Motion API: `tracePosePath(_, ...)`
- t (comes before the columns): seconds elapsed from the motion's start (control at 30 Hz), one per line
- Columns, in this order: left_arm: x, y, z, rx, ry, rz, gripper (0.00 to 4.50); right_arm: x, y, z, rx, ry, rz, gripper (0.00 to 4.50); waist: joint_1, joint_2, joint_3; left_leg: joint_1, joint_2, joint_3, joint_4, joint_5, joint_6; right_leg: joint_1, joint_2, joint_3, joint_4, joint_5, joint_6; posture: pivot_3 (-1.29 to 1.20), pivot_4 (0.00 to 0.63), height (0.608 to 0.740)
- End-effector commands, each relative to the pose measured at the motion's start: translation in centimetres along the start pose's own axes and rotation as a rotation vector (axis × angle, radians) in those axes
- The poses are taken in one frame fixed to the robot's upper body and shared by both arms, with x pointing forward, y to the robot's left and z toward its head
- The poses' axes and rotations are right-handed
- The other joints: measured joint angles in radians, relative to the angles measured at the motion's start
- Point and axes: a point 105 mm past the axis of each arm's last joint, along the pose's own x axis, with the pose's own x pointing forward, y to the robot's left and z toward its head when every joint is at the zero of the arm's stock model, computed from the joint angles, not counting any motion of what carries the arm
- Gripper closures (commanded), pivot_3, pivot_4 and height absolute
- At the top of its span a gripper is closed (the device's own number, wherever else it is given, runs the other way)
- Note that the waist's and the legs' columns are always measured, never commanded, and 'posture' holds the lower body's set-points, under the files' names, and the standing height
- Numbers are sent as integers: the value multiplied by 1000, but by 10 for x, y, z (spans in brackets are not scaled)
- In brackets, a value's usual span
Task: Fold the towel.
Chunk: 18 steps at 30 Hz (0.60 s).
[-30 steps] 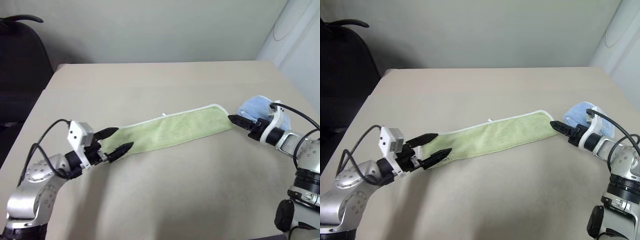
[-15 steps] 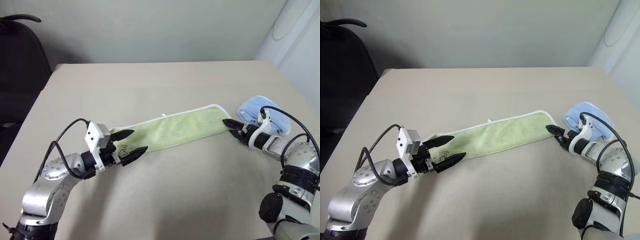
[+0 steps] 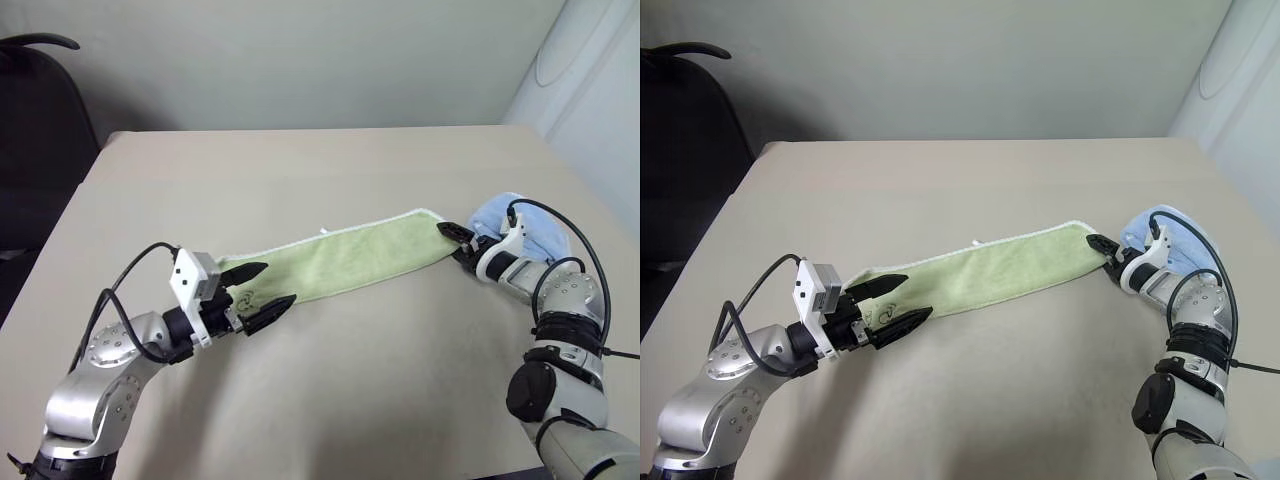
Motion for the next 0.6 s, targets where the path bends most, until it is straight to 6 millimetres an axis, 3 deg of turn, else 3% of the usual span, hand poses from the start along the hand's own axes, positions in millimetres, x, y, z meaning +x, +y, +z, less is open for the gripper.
tracePosePath(0.03,-1,-5,12,36,-43,-10,0,0,-8,-4,7,11,-41,1705,0,0,0,0,0,0,0,0,0,0,0,0,0,0,0,0,150,740)
tracePosePath(0.3,-2,-2,10,34,-42,3,0,-24,-7,18,-27,-69,-40,4451,3,0,0,-1,0,0,-4,0,-3,-2,0,0,-1,-1,-2,0,150,740)
tracePosePath(0.47,0,-1,10,34,-41,4,0,-47,15,43,-190,-136,-6,4451,19,4,3,-4,-1,0,-3,-1,-3,-3,-1,-1,-2,-1,-2,0,150,740)
tracePosePath(0.6,2,2,10,37,-44,4,0,-62,39,58,-415,-163,18,4451,18,6,4,-5,0,0,-4,0,-3,-5,0,-1,-1,-1,-2,0,150,740)
